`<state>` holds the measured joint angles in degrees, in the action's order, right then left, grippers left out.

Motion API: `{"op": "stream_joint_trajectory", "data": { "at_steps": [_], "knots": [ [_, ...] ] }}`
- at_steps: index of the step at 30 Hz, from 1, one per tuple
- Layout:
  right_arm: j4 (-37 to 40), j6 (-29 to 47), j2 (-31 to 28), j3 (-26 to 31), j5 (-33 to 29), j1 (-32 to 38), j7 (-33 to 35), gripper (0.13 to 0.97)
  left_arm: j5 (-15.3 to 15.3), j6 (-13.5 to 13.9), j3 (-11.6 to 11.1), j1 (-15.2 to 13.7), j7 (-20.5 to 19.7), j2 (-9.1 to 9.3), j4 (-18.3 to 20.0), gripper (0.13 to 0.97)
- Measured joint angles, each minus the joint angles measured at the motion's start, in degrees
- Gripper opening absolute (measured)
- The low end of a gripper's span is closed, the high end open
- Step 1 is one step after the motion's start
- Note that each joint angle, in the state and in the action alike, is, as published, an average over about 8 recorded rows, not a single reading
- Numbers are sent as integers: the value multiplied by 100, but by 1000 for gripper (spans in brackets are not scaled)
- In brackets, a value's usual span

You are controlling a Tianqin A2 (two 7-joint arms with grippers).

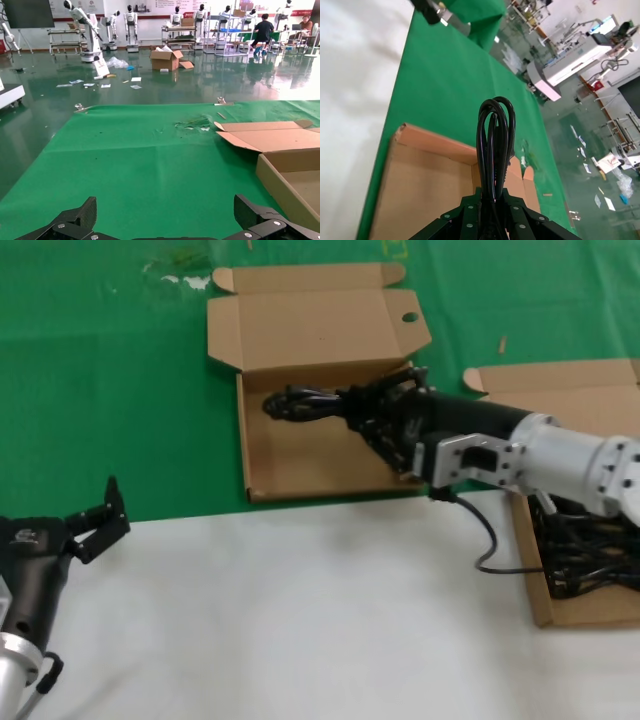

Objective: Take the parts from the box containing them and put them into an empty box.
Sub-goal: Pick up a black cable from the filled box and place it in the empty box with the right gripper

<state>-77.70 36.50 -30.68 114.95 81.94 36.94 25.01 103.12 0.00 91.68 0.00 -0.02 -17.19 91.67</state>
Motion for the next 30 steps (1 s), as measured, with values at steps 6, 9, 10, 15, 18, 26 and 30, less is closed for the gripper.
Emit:
{"op": "stream_joint_trajectory", "data": {
  "at_steps": [6, 9, 10, 15, 18, 26, 30],
  "knots": [
    [841, -72, 400, 197, -19, 417, 494, 204, 0, 0, 0, 0, 0, 0, 0, 966],
    [1130, -92, 497, 227, 9, 532, 655, 204, 0, 0, 0, 0, 0, 0, 0, 966],
    [1190, -96, 516, 232, 15, 555, 686, 204, 0, 0, 0, 0, 0, 0, 0, 966],
    [1281, -104, 545, 242, 20, 590, 723, 204, 0, 0, 0, 0, 0, 0, 0, 966],
    [1285, -104, 546, 243, 20, 592, 724, 220, 0, 0, 0, 0, 0, 0, 0, 966],
    [1285, -105, 546, 243, 20, 592, 725, 275, 0, 0, 0, 0, 0, 0, 0, 966],
    [1285, -105, 546, 243, 20, 592, 725, 329, 0, 0, 0, 0, 0, 0, 0, 966]
  ]
}}
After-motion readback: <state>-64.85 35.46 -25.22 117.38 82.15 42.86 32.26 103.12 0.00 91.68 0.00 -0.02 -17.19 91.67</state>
